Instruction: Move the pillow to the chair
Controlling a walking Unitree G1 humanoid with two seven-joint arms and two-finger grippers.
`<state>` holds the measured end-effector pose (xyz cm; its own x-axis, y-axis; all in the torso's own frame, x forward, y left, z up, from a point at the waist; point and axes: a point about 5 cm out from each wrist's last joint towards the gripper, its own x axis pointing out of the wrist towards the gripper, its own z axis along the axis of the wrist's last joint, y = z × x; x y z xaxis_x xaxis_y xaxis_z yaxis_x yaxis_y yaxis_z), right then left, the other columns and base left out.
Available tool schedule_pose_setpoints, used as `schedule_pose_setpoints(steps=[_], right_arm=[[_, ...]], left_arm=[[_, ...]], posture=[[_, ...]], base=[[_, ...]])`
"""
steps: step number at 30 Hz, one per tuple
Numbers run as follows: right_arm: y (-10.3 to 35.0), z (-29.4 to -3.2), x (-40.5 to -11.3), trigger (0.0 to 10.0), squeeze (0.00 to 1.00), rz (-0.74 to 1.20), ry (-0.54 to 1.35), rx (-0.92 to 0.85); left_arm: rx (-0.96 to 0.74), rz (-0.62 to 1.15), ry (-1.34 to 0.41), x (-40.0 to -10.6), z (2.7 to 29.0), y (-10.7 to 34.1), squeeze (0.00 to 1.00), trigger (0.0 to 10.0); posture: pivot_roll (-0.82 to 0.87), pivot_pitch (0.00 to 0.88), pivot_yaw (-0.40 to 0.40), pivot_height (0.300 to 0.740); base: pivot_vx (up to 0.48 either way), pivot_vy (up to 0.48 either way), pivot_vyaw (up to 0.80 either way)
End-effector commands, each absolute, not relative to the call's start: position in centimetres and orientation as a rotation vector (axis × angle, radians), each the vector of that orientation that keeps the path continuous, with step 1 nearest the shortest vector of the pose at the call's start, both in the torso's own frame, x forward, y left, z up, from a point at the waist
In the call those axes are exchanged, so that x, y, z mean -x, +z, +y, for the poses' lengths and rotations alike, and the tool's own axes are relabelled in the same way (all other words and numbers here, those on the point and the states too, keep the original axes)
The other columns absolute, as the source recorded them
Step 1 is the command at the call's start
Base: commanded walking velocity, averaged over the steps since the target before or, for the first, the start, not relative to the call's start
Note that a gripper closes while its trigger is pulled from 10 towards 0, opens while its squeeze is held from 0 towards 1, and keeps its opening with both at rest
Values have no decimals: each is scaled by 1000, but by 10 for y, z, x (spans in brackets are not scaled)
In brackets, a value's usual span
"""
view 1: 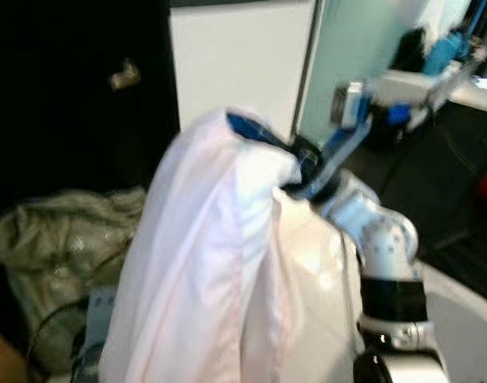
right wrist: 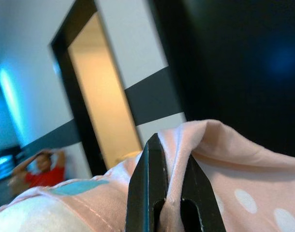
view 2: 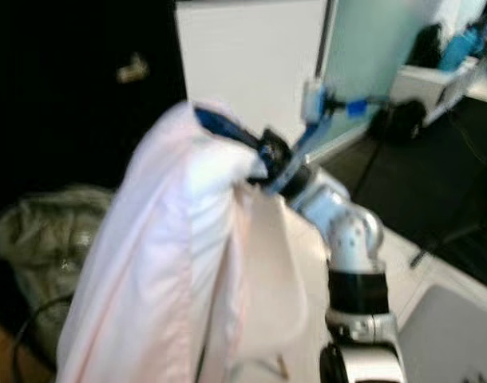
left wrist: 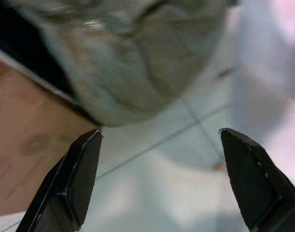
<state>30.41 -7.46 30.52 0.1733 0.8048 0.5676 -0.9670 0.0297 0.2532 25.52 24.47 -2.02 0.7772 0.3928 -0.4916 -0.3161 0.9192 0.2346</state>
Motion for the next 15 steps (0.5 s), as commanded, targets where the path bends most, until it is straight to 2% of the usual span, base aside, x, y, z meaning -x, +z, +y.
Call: schedule_pose_setpoints(steps=[1, 8, 15], right_arm=[[318, -70, -296, 10000, 0, -358, 1458, -656], [315, -69, -298, 10000, 0, -332, 1441, -650], [301, -65, -310, 10000, 0, -243, 1338, -597]], left_arm=[[-150, 630, 409, -239, 252, -31, 0, 10000], [-149, 628, 411, -239, 252, -31, 0, 10000], [-148, 629, 414, -240, 252, -31, 0, 10000]], posture=[[-99, 34, -28, 736], [-99, 40, -26, 736], [-98, 42, -25, 736]], base=[[480, 0, 0], [480, 0, 0], [375, 0, 0]])
